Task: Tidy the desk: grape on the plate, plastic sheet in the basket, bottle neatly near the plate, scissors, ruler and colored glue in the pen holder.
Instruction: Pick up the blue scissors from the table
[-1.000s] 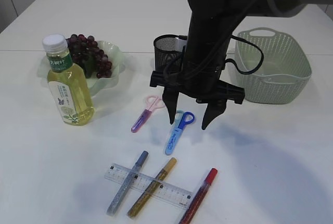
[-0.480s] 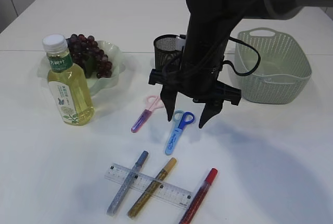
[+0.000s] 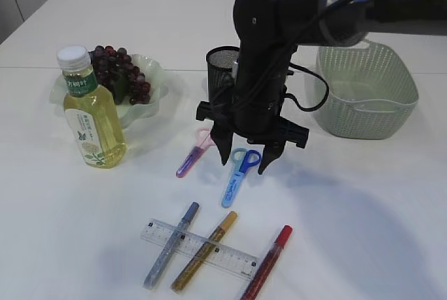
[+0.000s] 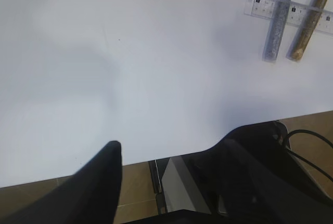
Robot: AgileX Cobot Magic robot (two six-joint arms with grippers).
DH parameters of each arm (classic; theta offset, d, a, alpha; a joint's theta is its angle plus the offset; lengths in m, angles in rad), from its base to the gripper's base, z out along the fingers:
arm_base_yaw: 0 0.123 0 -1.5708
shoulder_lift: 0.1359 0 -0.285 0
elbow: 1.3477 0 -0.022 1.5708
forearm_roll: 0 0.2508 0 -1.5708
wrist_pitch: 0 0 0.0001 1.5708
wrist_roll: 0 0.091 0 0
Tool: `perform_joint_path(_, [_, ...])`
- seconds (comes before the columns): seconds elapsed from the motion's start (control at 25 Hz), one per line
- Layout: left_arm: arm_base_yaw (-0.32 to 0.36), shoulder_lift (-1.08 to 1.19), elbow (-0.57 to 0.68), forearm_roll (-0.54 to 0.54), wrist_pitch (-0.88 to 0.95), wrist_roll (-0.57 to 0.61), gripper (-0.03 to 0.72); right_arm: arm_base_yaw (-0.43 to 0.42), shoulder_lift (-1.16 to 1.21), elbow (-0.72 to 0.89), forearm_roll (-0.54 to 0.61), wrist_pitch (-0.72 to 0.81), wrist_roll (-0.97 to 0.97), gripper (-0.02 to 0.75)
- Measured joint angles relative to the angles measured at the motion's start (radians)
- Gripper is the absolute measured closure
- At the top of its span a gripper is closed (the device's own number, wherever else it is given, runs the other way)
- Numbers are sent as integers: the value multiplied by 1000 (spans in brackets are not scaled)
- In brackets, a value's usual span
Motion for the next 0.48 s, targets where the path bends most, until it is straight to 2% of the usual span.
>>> perform_joint_path(0.48, [0, 29, 0, 0, 2, 0, 256, 10, 103, -85, -56, 32, 0, 261])
